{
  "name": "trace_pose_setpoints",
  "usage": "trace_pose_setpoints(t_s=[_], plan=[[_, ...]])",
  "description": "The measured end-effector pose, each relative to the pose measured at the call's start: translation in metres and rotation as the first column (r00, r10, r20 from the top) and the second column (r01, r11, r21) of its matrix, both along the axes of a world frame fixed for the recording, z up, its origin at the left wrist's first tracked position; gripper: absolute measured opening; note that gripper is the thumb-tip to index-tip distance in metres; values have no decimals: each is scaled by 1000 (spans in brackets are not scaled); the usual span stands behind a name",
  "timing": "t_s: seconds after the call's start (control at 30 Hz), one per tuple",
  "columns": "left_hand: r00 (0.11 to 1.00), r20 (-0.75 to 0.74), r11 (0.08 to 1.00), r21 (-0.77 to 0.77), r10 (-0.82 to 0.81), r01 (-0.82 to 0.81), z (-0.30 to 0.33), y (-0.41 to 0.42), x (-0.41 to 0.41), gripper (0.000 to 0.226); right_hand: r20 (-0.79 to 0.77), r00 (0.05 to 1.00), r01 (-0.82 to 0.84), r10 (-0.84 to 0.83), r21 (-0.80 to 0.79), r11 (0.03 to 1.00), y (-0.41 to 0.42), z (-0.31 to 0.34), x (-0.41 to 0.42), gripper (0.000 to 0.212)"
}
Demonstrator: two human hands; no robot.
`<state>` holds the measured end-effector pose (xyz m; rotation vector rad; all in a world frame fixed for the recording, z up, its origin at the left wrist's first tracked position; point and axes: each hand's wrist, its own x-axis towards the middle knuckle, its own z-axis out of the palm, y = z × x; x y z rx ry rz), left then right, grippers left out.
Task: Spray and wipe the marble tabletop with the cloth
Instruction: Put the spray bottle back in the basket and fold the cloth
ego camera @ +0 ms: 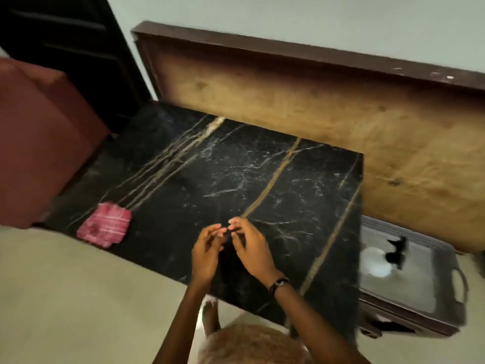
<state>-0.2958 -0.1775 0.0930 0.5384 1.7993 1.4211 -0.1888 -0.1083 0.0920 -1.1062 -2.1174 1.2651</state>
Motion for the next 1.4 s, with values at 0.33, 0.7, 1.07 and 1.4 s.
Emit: trace_pose_setpoints(t_s=[0.33, 0.7, 1.07, 1.4], plan=[[869, -440, 921, -196, 225, -338, -7, -116, -271, 27, 155, 974, -117, 163, -266, 957, -74, -29, -261, 30], [884, -446, 791, -587, -138, -173, -53, -127, -374, 68, 259, 963, 39, 78, -417, 908, -115, -50, -364, 40], [978, 119, 919, -377, 173, -117, -35, -119, -338, 41, 121, 989, 145, -83, -715, 684, -97, -55, -323, 43], [893, 441, 987, -81, -87, 136, 9, -45, -187, 35, -231, 881, -68, -414, -926, 373, -38, -26, -155, 49]])
